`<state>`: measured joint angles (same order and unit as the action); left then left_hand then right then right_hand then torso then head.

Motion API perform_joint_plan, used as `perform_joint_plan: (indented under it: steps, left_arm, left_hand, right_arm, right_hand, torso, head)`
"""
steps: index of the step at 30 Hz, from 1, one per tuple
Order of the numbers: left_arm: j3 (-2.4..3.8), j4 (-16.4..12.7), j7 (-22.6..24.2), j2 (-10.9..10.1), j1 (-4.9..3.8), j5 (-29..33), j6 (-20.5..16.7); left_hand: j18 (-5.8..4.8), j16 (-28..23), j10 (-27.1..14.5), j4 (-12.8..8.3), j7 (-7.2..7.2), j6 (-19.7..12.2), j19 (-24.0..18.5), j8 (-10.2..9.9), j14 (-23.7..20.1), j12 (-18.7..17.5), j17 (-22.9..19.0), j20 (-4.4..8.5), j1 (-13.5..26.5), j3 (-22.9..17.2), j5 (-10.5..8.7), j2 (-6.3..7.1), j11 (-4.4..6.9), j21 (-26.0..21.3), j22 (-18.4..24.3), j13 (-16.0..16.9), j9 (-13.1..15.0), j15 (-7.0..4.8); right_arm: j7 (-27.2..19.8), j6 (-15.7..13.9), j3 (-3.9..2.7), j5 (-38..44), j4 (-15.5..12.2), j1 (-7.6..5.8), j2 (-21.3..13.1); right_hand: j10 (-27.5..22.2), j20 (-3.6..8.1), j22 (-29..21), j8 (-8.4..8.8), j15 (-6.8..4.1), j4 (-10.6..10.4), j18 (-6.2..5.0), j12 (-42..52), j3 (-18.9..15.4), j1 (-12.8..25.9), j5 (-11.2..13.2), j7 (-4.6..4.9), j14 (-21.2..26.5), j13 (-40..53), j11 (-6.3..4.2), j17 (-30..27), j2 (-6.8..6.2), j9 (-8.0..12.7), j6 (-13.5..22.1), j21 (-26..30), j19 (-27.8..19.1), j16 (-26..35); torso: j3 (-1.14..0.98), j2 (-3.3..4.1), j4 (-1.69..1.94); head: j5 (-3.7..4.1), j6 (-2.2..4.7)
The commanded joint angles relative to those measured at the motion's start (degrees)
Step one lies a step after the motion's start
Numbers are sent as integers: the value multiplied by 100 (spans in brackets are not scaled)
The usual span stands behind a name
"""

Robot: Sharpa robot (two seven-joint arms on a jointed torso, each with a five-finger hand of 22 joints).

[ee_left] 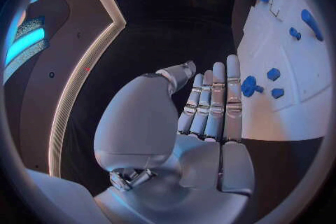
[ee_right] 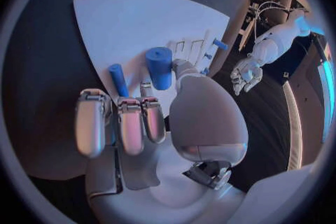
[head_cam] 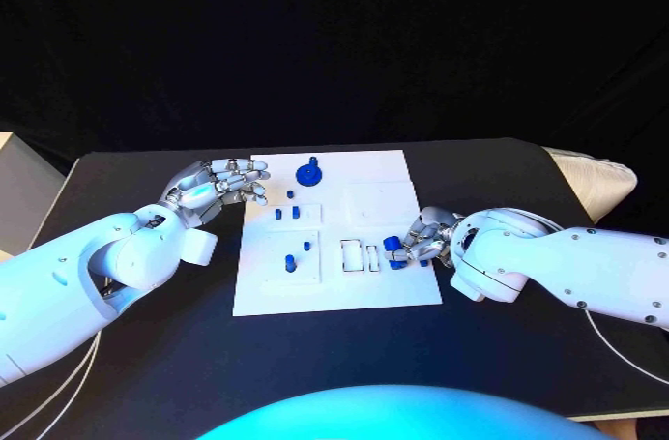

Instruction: Assemble the parts on the task board

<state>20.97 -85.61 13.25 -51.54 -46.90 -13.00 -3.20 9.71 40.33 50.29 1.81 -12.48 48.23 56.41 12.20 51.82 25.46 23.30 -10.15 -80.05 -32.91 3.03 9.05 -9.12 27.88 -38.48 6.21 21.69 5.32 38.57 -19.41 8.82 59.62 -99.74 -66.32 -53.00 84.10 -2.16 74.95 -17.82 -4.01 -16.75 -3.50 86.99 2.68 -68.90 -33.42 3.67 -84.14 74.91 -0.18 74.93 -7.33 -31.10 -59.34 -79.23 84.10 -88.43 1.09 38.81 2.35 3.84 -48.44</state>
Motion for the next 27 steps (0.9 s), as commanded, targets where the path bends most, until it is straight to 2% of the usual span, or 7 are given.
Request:
perform_joint_plan:
  steps: [1,7,14,27]
  left_arm:
    - [5,-9,42,6,4,9,90]
    - [5,-12,45,10,5,9,134]
    - [5,-19,45,10,5,3,146]
    - [5,-29,45,8,7,-1,174]
  left_hand:
    - [57,-33,0,1,-33,-32,-29,41,32,33,5,37,-36,-52,9,-8,-10,40,-27,-13,-9,-7]
    - [55,-41,1,-13,-34,-34,-41,42,34,31,4,40,-36,-62,8,2,-11,57,-47,-18,-14,-6]
    - [51,-49,1,-18,-36,-35,-53,43,36,29,4,40,-26,-72,9,1,-14,71,-64,-23,-19,-4]
    - [49,-54,1,-17,-38,-36,-62,44,37,27,4,40,-16,-80,9,-3,-15,80,-76,-26,-23,-1]
  right_arm:
    - [-52,-116,2,-842,-19,-57,-32]
    - [-115,-125,-6,-1399,-130,-197,-63]
    - [-148,-114,-10,-1477,-243,-283,-25]
    - [-97,39,-8,-293,-167,-280,424]
  right_hand:
    - [402,45,789,-40,-33,17,117,-14,46,-226,-36,5,-499,1239,-46,1067,152,-40,-36,-32,279,-29]
    - [406,45,798,-41,-34,16,120,-9,57,-230,-41,5,-501,1244,-46,1077,150,-41,-38,-45,282,-32]
    - [402,46,802,-41,-32,11,121,-15,82,-223,21,10,-499,1240,-42,1067,105,-44,-40,-46,282,-29]
    - [393,36,813,-35,-18,2,122,-33,113,-94,242,28,-500,1230,-25,1075,4,-49,-36,-47,281,-30]
  torso:
    - [2,2,1]
    - [4,3,4]
    - [6,7,5]
    - [-1,13,4]
  head:
    - [1,12]
    - [-7,17]
    - [-5,24]
    - [-35,-3]
